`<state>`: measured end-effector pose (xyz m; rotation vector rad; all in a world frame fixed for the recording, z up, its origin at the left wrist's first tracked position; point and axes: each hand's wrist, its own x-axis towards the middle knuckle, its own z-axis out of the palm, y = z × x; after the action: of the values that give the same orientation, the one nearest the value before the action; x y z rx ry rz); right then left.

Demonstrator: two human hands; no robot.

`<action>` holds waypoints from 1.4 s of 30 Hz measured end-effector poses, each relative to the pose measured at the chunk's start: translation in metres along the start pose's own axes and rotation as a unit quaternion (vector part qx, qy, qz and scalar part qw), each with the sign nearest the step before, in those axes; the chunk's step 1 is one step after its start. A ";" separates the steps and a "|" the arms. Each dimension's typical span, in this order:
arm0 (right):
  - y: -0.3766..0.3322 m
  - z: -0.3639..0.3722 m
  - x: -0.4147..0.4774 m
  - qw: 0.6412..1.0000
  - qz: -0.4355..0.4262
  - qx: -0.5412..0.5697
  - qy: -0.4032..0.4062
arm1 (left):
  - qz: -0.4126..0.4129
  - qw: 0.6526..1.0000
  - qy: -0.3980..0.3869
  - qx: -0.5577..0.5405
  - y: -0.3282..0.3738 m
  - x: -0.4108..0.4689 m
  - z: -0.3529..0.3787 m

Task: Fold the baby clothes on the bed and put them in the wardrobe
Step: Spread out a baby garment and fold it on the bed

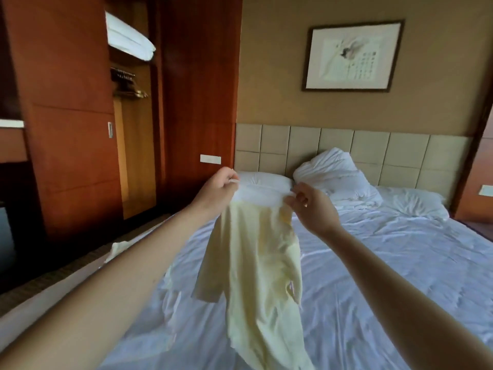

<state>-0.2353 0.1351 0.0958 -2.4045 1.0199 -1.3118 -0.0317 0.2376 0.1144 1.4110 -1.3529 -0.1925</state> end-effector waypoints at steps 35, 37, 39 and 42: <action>0.106 0.047 -0.271 0.951 0.275 0.016 -0.140 | -0.042 0.929 -0.265 0.254 -0.140 -0.258 0.129; 0.105 0.043 -0.284 0.941 0.306 0.055 -0.130 | -0.090 0.927 -0.263 0.250 -0.140 -0.260 0.136; 0.106 0.041 -0.294 0.924 0.347 0.100 -0.124 | -0.138 0.918 -0.270 0.257 -0.137 -0.262 0.140; 0.108 0.039 -0.301 0.910 0.379 0.095 -0.137 | -0.166 0.891 -0.301 0.298 -0.130 -0.263 0.141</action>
<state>-0.3634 0.2504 -0.1763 -1.6841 1.4420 -0.7244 -0.1449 0.3254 -0.1782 2.2304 -1.7499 -0.5046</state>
